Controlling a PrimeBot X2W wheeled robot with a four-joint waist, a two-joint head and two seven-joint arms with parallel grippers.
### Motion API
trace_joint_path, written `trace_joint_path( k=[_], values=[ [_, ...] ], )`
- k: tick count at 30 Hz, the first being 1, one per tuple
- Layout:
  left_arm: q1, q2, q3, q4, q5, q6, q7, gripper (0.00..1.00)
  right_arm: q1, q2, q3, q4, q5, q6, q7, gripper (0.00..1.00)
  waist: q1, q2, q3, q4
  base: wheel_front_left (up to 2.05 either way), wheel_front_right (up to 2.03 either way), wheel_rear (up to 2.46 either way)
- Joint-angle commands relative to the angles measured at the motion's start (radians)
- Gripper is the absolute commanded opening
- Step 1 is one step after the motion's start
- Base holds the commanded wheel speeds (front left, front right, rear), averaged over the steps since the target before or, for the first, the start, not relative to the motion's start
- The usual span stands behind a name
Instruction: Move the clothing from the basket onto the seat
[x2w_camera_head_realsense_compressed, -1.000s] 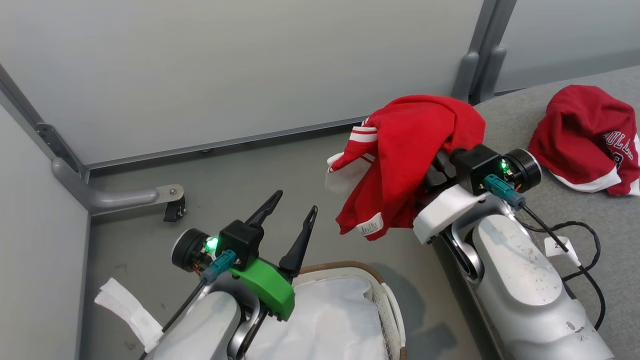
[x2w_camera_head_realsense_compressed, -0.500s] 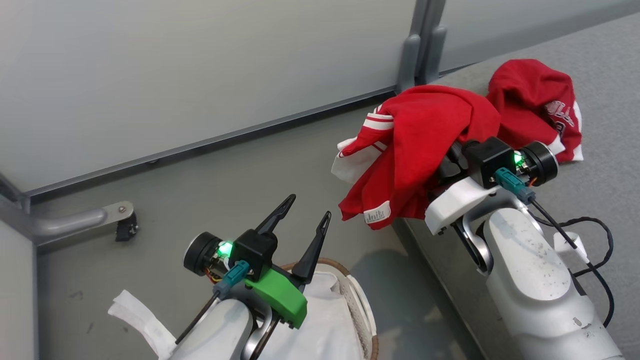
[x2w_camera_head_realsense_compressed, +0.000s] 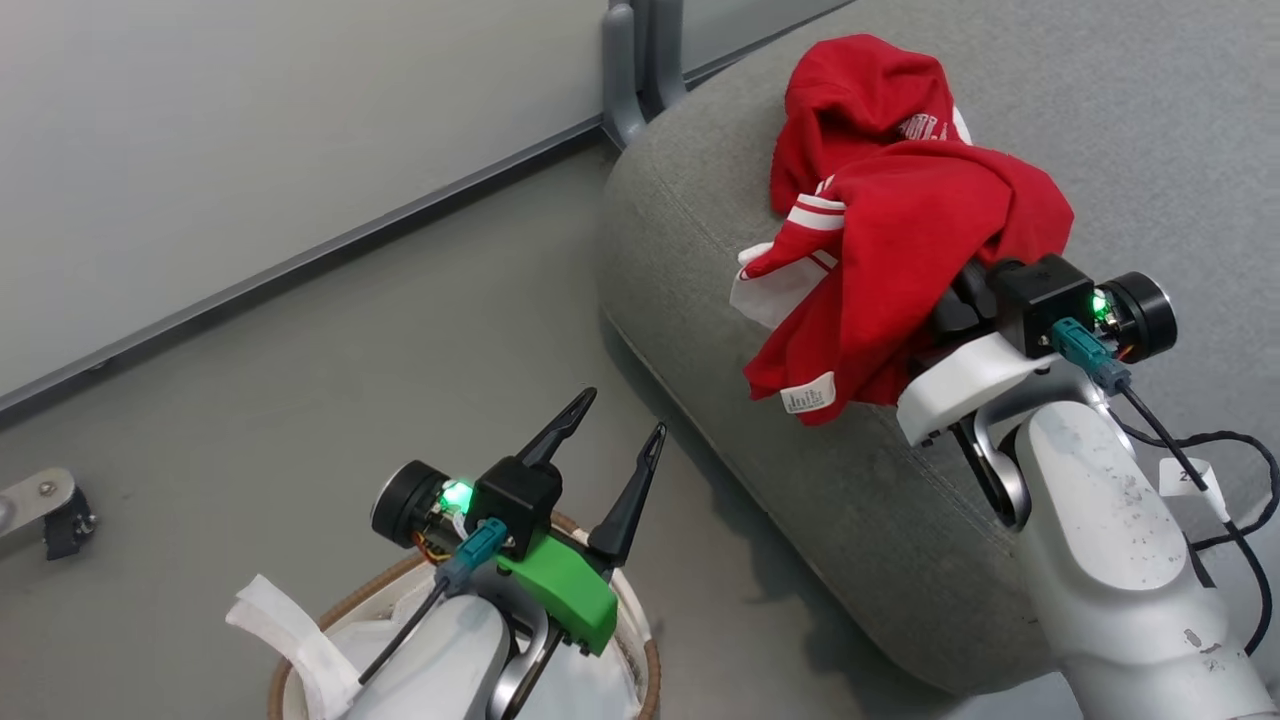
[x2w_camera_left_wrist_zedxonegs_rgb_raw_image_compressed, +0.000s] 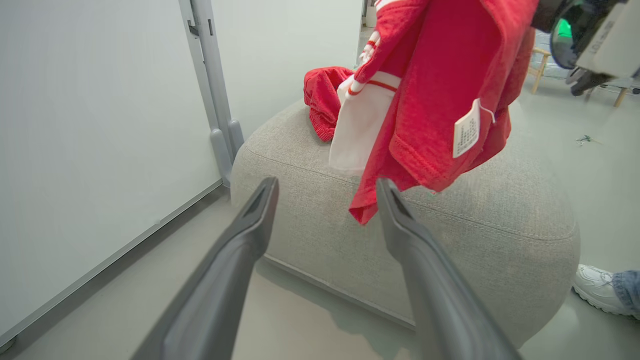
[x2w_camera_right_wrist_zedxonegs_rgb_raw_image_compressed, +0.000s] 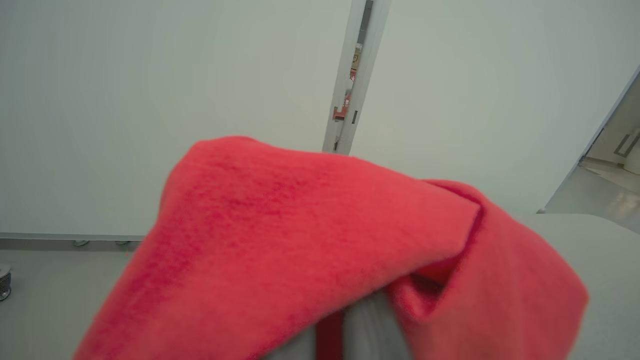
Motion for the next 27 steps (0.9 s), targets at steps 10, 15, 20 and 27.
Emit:
trace_joint_path(
  k=[10,15,20,27],
  values=[
    [-0.045,0.022,-0.046,0.014,-0.009,-0.005,-0.003,1.00,-0.010,-0.021,-0.047,0.001,-0.010,-0.001,-0.005,0.00,0.0000,-0.0001,0.101,-0.039,0.00,0.00,0.00],
    [-0.080,0.037,-0.064,0.014,-0.013,-0.005,-0.003,1.00,-0.100,-0.093,-0.068,0.016,0.008,-0.001,-0.005,0.00,0.0000,-0.0001,0.163,0.003,0.00,0.00,0.00],
    [-0.140,0.057,-0.084,0.012,-0.008,-0.004,-0.004,1.00,-0.260,-0.209,-0.089,0.099,0.031,-0.001,-0.005,0.00,0.0000,-0.0001,0.263,0.070,0.00,0.00,0.00],
    [-0.220,0.069,-0.095,-0.004,0.002,-0.005,-0.003,1.00,-0.510,-0.366,-0.055,0.233,0.103,-0.001,0.005,0.00,0.0000,-0.0001,0.410,0.159,0.00,0.00,0.00]
  ],
)
